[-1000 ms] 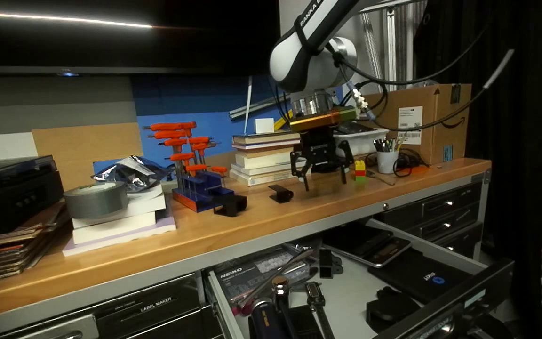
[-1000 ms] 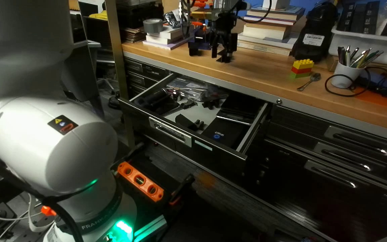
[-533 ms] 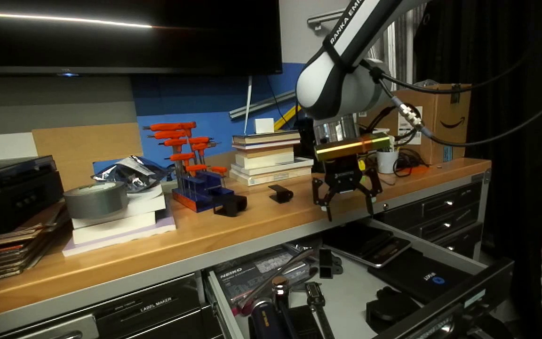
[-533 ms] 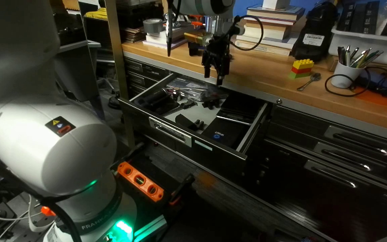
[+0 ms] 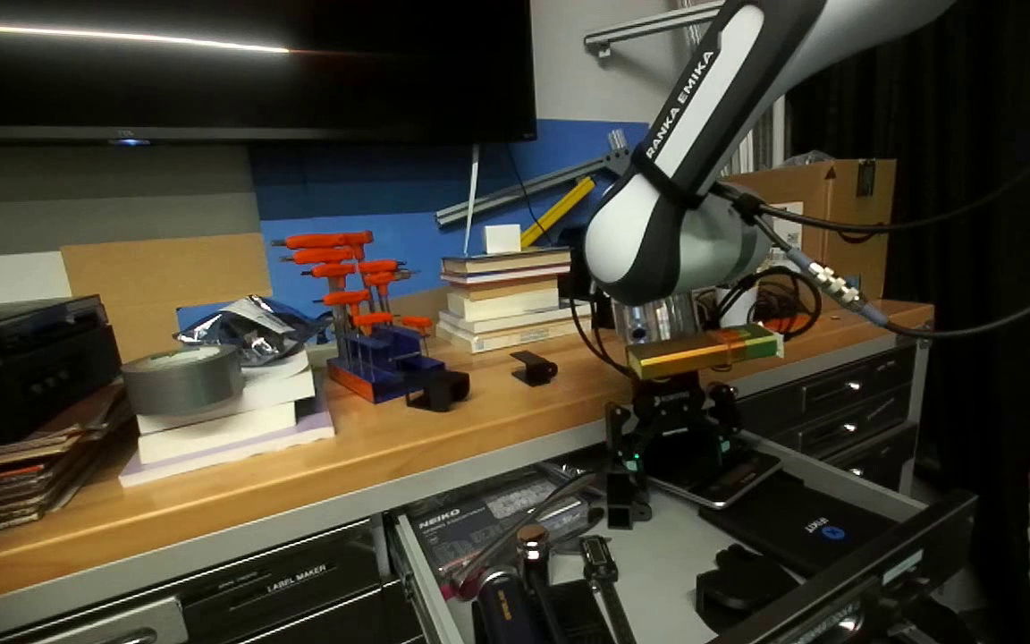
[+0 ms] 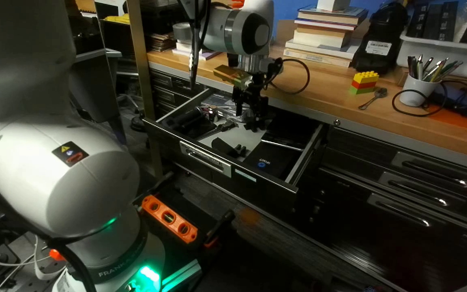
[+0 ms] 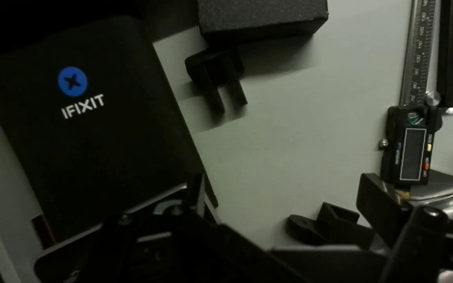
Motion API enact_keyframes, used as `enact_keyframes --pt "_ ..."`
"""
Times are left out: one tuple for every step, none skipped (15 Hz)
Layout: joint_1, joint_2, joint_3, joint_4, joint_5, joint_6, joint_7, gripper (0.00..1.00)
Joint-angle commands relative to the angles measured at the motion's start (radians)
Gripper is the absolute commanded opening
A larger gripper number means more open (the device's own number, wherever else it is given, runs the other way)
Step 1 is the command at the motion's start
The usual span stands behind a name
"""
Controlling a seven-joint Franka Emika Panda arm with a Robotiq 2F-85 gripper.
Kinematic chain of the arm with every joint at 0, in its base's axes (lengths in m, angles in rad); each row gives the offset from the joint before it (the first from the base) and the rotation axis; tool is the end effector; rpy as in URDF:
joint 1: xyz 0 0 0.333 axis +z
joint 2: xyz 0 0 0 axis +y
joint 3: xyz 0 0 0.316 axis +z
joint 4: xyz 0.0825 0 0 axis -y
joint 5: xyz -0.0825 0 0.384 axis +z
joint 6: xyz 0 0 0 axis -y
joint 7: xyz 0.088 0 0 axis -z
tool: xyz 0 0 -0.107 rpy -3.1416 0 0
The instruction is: Open the topmost drawer, remove some things from it and put them on the table
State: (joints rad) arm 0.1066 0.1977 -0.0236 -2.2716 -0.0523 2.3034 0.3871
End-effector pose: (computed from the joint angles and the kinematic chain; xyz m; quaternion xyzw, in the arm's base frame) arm 0.5141 0.0416 0.2576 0.9876 -0.1320 -0.0758 0.0390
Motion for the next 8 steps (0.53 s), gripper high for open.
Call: enact_keyframes --pt "-0.044 -0.001 0.029 -0.051 0.09 0.084 -0.16 1.0" --pt "-0.053 0.003 0.034 -0.063 0.119 0.1 -0.201 1.0" --pt "-0.061 0.007 0.039 -0.072 0.145 0.113 -0.239 1.0" --pt "-0.068 0.009 0.044 -0.086 0.167 0.13 -0.274 1.0" --pt "-0.075 0.01 0.049 -0.095 0.19 0.14 -0.308 1.0" --pt "-0.078 0.011 0.051 -0.108 0.2 0.155 -0.33 1.0" --pt "-0.081 0.014 0.053 -0.117 0.21 0.164 -0.349 1.0" --pt "-0.084 0.018 0.055 -0.129 0.218 0.181 -0.364 1.0"
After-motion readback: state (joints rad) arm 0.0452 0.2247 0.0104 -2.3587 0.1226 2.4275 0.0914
